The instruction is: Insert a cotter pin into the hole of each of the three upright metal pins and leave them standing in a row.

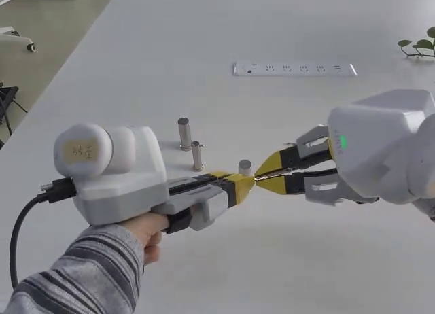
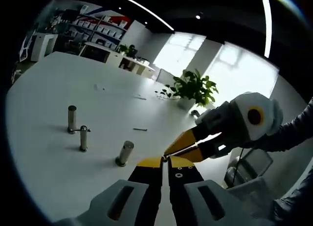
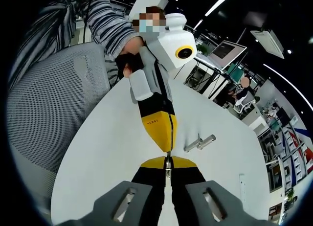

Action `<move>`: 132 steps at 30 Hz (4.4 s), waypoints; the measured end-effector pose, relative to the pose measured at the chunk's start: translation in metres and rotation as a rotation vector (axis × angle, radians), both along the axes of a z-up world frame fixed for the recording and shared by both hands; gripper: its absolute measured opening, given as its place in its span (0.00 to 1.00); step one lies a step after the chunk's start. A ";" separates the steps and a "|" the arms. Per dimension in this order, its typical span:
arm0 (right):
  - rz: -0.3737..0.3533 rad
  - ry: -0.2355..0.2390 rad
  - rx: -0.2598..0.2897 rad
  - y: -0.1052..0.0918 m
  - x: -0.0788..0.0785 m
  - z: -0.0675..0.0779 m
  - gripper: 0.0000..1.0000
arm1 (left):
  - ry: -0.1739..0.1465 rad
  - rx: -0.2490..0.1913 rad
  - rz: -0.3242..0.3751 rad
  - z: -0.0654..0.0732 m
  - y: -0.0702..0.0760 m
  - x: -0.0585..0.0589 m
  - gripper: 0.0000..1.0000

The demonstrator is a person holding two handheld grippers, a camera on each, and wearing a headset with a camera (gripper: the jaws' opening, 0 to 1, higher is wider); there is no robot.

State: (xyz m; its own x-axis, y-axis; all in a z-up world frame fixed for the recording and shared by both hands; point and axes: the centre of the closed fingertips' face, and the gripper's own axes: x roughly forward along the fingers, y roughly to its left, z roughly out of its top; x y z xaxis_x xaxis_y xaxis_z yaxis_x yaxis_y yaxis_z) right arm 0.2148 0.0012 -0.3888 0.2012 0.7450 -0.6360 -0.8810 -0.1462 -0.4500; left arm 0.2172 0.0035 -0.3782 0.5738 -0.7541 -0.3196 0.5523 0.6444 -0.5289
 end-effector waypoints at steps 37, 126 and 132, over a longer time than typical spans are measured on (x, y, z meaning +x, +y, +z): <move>-0.323 0.829 0.284 -0.011 -0.026 -0.014 0.14 | -0.264 0.229 -0.275 -0.020 0.002 -0.025 0.00; -0.266 0.374 -0.138 -0.046 0.054 -0.049 0.00 | -0.272 0.387 0.186 -0.061 0.018 0.046 0.27; -0.260 0.379 -0.124 -0.042 0.055 -0.048 0.00 | -0.243 0.415 0.176 -0.075 0.013 0.053 0.24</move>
State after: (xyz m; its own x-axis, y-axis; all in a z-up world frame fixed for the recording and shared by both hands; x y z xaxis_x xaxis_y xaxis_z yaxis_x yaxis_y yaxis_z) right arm 0.2700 -0.0410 -0.4364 0.1074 0.6145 -0.7816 -0.9942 0.0681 -0.0830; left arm 0.2699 0.0166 -0.4530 0.7755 -0.4772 -0.4135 0.4919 0.8671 -0.0782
